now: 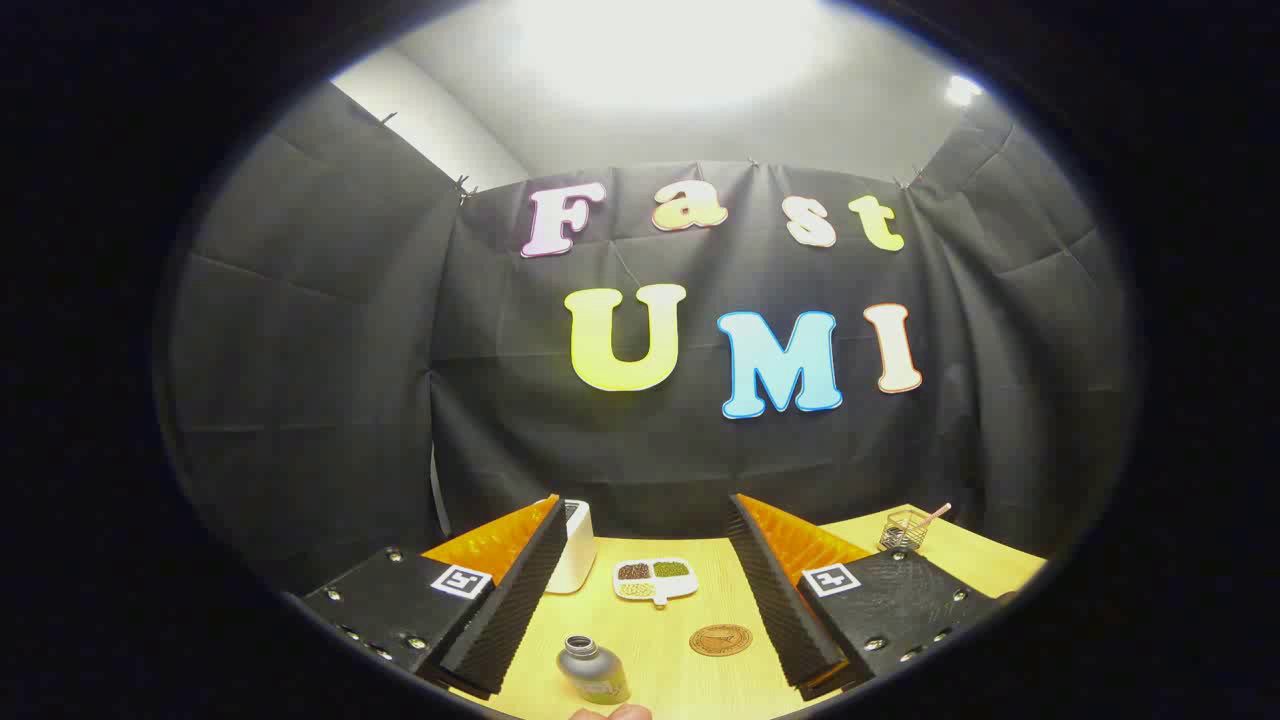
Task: Take the bottle from table, then pour the juice into the cup, finally place the bottle on the coaster
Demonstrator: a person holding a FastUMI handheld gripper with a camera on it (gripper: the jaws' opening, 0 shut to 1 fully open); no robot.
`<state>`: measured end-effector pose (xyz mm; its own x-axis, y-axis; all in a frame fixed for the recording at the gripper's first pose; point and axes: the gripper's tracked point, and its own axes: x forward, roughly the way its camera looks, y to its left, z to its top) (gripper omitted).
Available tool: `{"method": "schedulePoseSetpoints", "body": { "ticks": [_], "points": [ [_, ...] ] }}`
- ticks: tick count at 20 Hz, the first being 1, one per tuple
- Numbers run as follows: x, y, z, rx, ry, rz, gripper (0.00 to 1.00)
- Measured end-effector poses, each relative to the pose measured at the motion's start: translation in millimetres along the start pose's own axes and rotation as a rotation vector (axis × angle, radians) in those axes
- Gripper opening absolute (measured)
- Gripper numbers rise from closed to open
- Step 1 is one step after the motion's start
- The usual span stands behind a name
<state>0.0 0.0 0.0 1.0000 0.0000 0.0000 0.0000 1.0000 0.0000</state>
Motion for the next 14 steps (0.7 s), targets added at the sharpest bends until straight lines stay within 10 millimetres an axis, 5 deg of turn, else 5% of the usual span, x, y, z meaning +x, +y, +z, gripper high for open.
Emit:
{"method": "schedulePoseSetpoints", "body": {
  "ticks": [14],
  "points": [
    [-5,25,9,-0.019,-0.03,0.009,0.98]
  ]
}}
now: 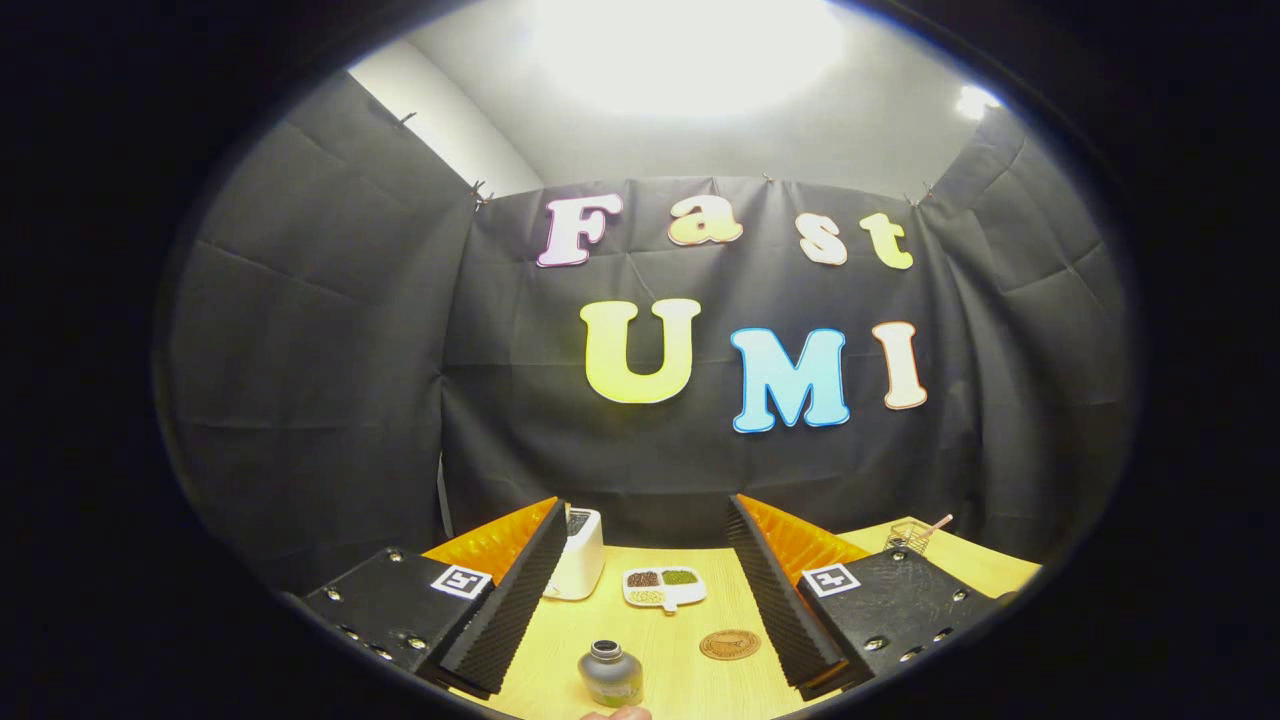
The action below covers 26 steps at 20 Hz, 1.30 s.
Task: Take the bottle from table, then pour the juice into the cup, finally place the bottle on the coaster
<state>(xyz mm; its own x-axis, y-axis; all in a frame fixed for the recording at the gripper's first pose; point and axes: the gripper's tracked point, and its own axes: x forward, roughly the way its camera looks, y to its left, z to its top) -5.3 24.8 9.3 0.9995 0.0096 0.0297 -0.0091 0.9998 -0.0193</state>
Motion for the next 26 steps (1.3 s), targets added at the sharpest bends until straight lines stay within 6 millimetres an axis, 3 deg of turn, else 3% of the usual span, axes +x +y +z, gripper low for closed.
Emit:
{"method": "schedulePoseSetpoints", "body": {
  "ticks": [7,14,23,26],
  "points": [
    [4,-6,-5,0.025,-0.002,-0.029,0.98],
    [7,5,-18,0.051,-0.031,-0.014,0.98],
    [7,22,-78,-0.008,0.025,-0.03,0.97],
    [9,31,-107,-0.006,0.063,-0.018,0.98]
  ]
}}
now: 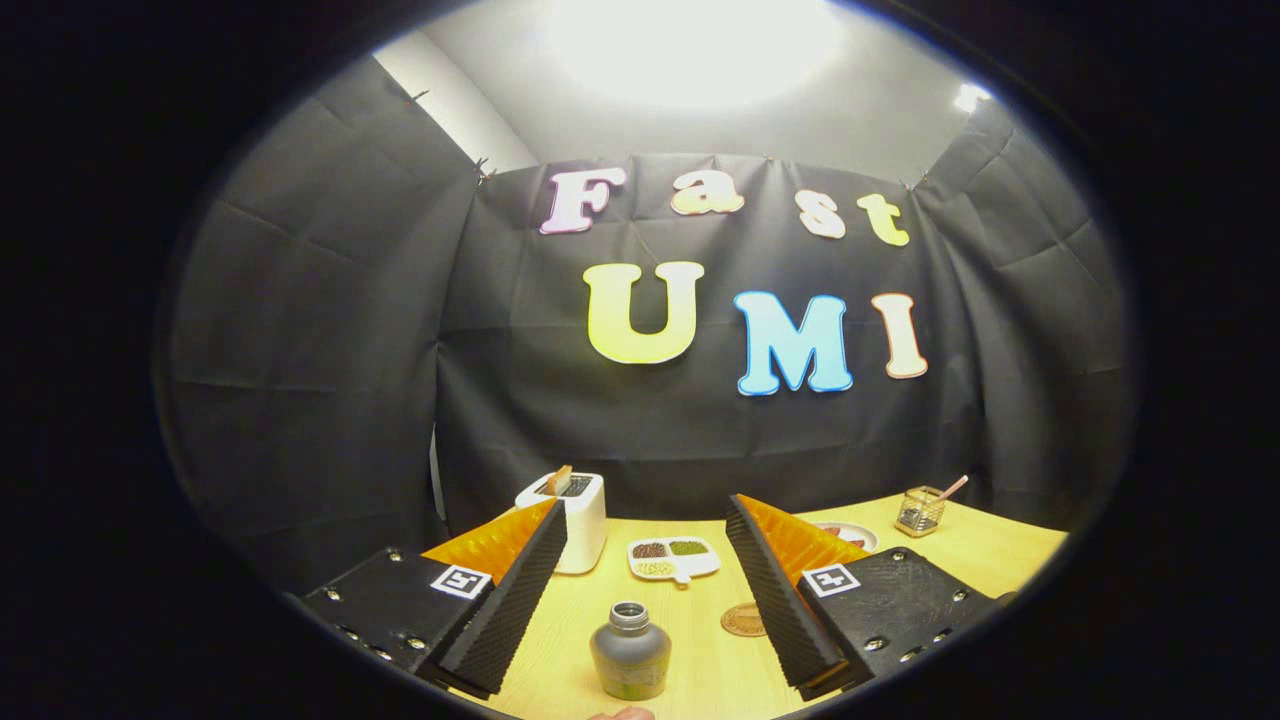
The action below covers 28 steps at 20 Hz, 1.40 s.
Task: Take the bottle from table, then pour the juice into the cup, finally place the bottle on the coaster
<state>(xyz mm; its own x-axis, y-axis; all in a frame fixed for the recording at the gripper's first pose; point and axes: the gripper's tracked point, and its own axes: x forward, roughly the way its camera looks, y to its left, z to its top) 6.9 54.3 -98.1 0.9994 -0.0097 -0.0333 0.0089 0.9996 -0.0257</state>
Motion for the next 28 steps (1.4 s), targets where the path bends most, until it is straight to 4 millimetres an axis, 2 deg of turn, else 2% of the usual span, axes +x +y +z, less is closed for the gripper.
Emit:
{"method": "schedulePoseSetpoints", "body": {
  "ticks": [12,19,28],
  "points": [
    [19,22,-93,-0.014,0.152,0.015,0.98],
    [25,16,-145,-0.006,0.251,-0.025,0.98],
    [19,17,-201,-0.007,0.396,-0.045,0.98]
  ]
}}
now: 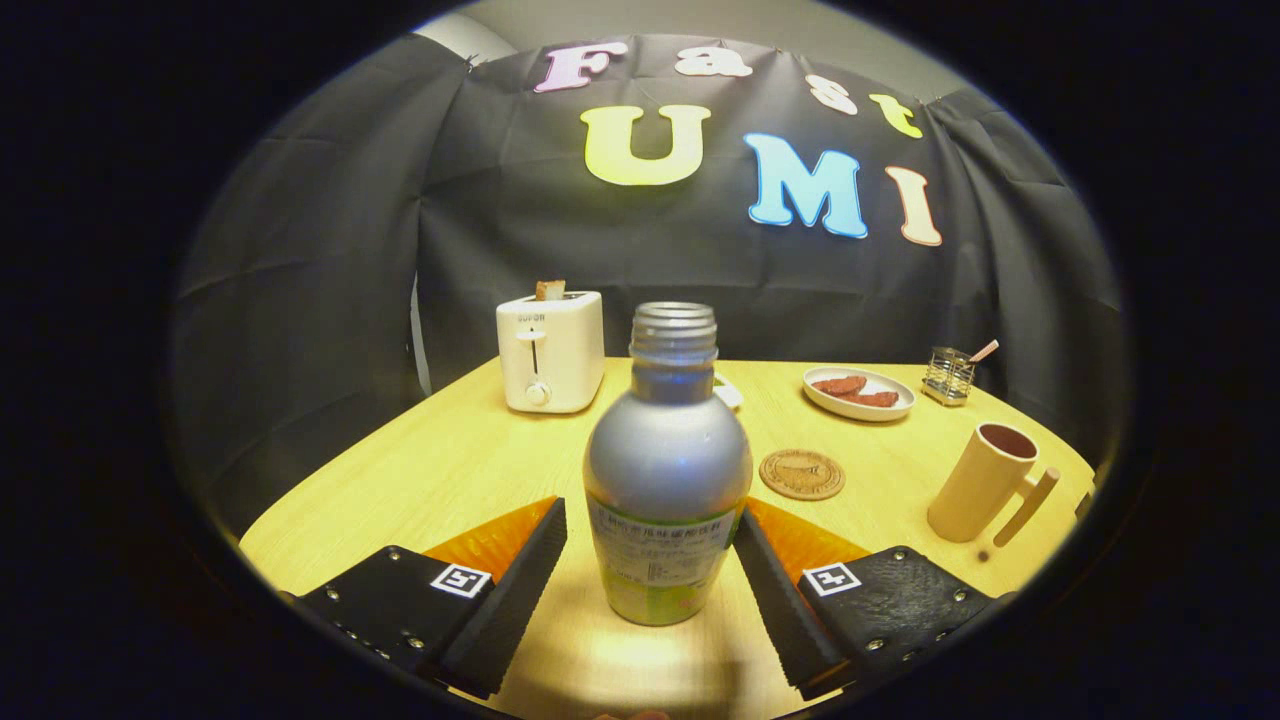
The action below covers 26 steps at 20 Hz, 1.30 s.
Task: Take the bottle from table, then pour the juice into the cup, finally place the bottle on the coaster
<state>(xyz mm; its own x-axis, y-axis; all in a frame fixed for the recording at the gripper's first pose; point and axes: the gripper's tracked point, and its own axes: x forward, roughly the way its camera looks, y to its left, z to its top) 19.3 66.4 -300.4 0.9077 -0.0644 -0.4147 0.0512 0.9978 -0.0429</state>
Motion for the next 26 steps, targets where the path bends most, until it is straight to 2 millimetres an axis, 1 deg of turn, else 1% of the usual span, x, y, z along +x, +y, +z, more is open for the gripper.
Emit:
{"method": "schedulePoseSetpoints", "body": {
  "ticks": [3,6,8,9,12,17,20,21,24,26],
  "points": [
    [4,-2,-8,0.002,0.011,-0.022,0.98],
    [8,-3,-11,0.02,0.019,-0.031,0.97],
    [9,-2,-13,0.029,0.016,-0.032,0.87],
    [11,-3,-12,0.029,0.016,-0.036,0.81],
    [14,-5,-11,0.034,0.02,-0.04,0.8],
    [21,-2,-9,0.035,0.046,-0.04,0.78],
    [19,5,-4,0.081,0.064,-0.011,0.77],
    [23,7,-2,0.103,0.072,-0.001,0.76],
    [21,9,13,0.164,0.07,0.02,0.76],
    [16,6,22,0.195,0.074,0.03,0.76]
  ]
}}
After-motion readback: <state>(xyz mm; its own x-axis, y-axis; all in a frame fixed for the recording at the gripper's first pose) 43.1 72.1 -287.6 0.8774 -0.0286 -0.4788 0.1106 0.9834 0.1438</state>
